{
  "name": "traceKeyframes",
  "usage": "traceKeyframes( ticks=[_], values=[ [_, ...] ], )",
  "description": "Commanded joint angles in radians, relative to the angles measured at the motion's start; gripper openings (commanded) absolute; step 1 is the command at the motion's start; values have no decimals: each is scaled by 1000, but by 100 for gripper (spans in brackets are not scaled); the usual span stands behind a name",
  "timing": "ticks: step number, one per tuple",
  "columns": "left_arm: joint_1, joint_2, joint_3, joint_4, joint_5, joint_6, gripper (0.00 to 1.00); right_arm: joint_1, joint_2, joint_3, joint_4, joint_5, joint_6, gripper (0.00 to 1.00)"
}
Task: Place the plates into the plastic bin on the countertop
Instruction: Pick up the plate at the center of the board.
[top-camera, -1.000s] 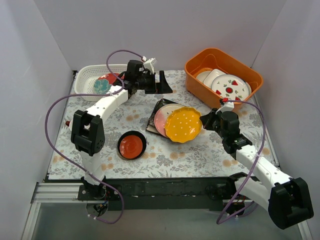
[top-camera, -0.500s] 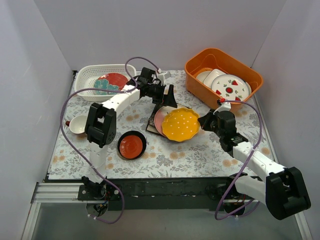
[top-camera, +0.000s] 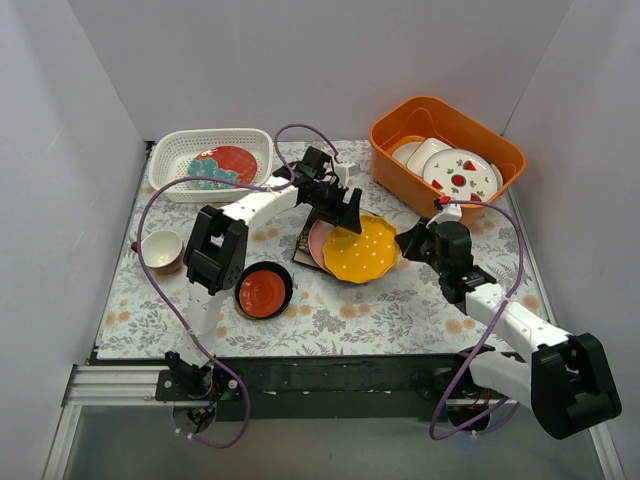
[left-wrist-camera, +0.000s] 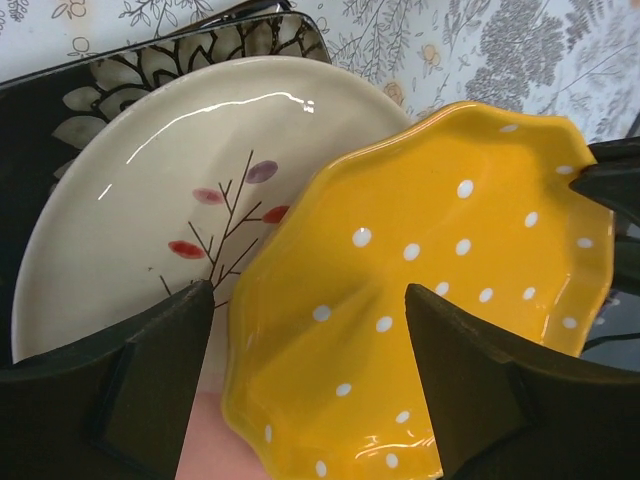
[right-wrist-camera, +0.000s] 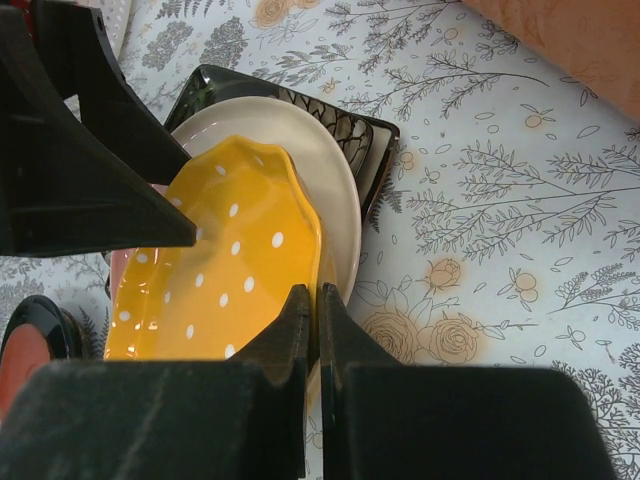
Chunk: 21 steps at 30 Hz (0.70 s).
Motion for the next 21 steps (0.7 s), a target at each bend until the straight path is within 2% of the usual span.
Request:
traceKeyframes(
  ticks=[1,3,7,8,10,11,14,15,16,21],
  values=[
    [-49,-4,16,-14,-118,48,74,-1,-3,18,147,-27,27,1],
    [-64,8,16,-16,-141,53,71,-1,-1,18,147,-27,29,1],
    [-69,31,27,-16,-113,44,56,-1,-3,16,147,-27,29,1],
    [-69,35,32,-16,-95,44,45,-1,-4,16,147,-27,29,1],
    [-69,42,36,-16,-87,39,36,-2,-3,16,147,-26,29,1],
    [-69,45,36,-16,-86,38,26,-1,-4,16,145,-24,29,1],
    [-69,45,33,-15,-98,39,12,-1,-3,16,147,-24,27,1],
    [-69,43,32,-13,-107,38,3,-1,-3,16,147,-24,29,1],
    [-69,43,32,-13,-112,38,0,-1,-1,16,148,-26,29,1],
    [-69,34,29,-11,-132,36,0,-1,1,16,147,-26,27,1]
  ],
)
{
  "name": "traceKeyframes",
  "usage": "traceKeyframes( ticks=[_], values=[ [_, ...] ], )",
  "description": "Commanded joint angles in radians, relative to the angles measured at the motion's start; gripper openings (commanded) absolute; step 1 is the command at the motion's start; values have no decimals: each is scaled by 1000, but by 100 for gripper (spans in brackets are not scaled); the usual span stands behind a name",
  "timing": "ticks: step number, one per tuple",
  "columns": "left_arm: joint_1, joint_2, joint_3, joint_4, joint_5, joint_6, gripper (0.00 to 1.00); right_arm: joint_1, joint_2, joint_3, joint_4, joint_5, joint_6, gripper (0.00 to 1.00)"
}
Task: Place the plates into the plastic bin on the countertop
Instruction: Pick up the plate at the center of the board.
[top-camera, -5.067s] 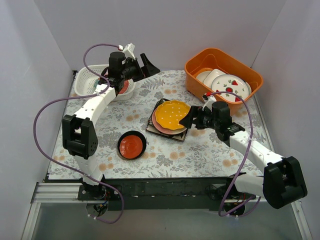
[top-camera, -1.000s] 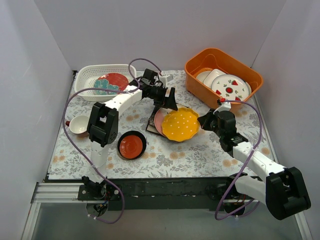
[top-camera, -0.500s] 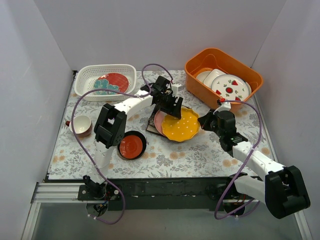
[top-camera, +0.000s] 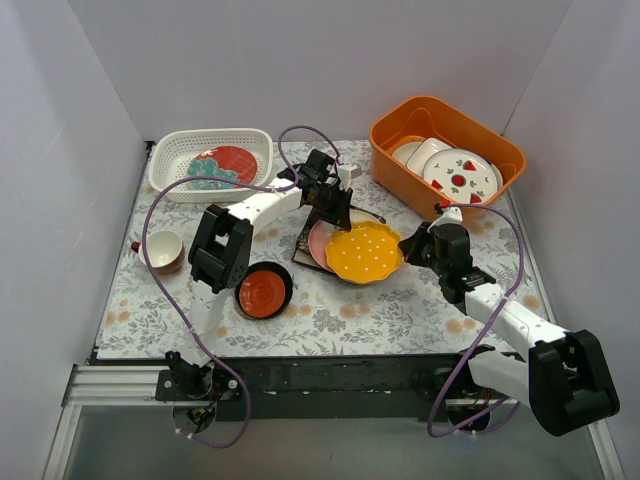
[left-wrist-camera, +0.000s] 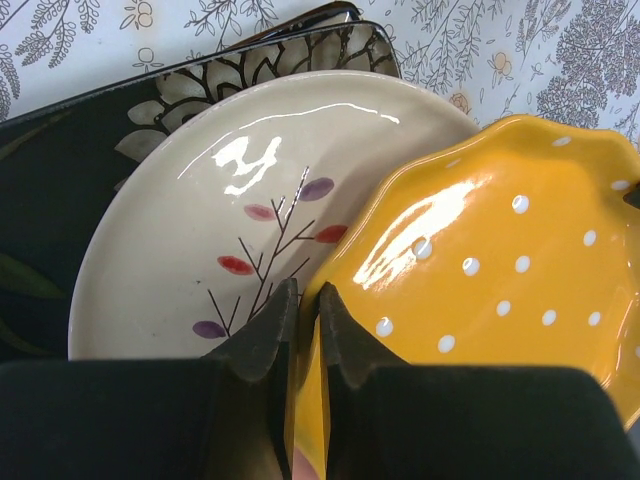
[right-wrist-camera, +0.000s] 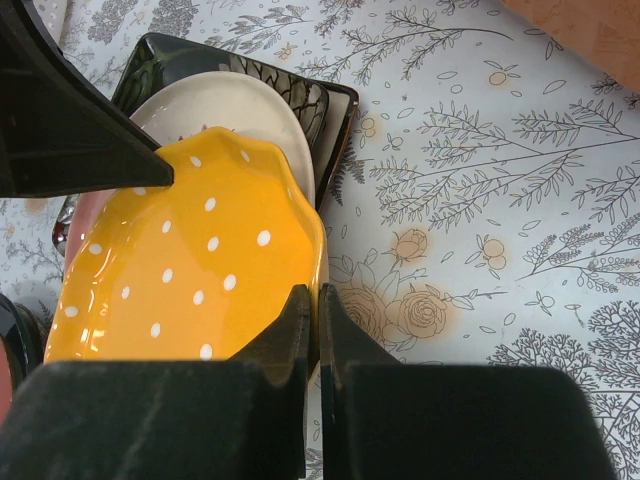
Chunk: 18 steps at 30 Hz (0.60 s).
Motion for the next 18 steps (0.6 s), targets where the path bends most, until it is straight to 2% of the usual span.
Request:
traceKeyframes(
  ticks=[1,4,10,11,13,14,18],
  values=[
    [-43,-9,10,-21,-18,-4,0,13,-18,31,186,-40,31,1],
    [-43,-19,12,-21,-35,-13,0,13,-11,36,183,-46,31,1],
    [-41,-54,9,-18,-70,-32,0,13,35,53,189,-101,32,14],
    [-38,-63,9,-16,-78,-36,0,13,43,56,189,-112,32,20],
    [-34,-71,12,-13,-73,-53,0,11,60,61,189,-123,35,24],
    [-26,-78,12,-13,-71,-61,0,11,65,62,192,-129,37,30],
    [5,-94,19,-12,-45,-94,0,11,80,61,199,-133,40,43]
  ],
)
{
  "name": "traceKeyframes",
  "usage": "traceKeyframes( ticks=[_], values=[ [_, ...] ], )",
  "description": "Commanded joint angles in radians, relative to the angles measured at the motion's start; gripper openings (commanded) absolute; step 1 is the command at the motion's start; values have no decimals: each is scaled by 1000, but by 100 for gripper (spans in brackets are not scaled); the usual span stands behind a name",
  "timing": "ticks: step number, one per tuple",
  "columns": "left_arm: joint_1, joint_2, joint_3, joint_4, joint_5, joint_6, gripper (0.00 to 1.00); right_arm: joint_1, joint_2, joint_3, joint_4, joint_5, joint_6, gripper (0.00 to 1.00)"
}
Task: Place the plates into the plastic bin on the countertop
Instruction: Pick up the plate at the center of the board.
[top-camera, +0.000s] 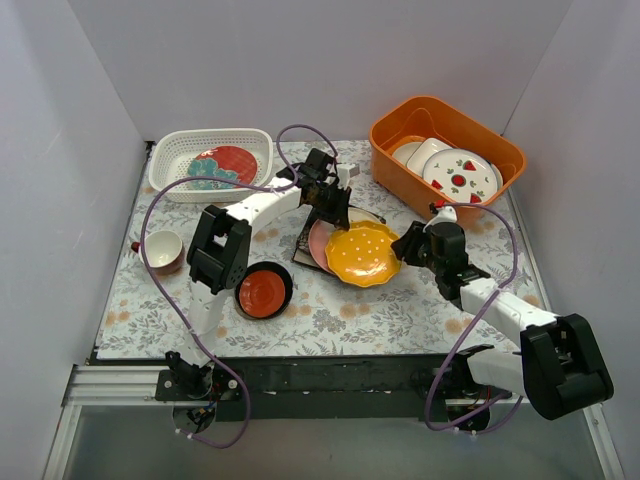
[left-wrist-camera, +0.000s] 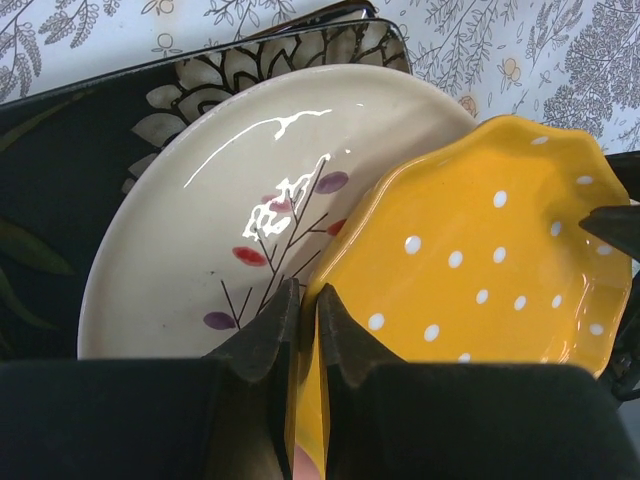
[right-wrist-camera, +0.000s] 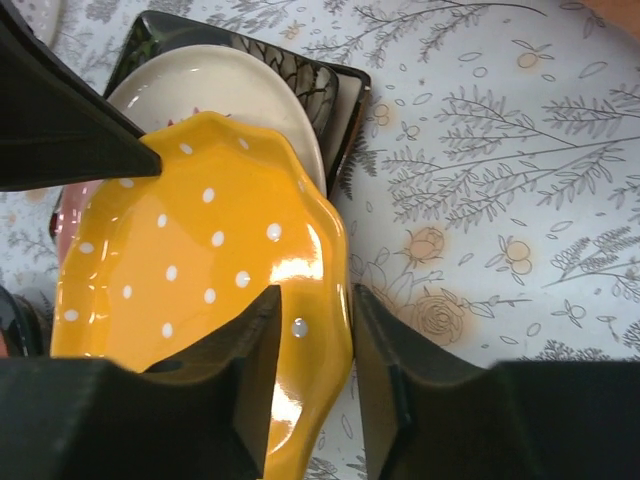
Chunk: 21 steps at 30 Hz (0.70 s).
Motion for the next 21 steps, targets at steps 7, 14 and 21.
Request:
traceKeyframes(
  ticks=[7,14,21],
  values=[
    [58,-87,22,27,46,-115,0,13,32,73,134,-97,36,58],
    [105,-103,13,50,85,-169,0,8,118,126,60,-132,43,59],
    [111,-88,18,50,115,-191,0,1,240,173,-30,-183,55,58]
  ],
)
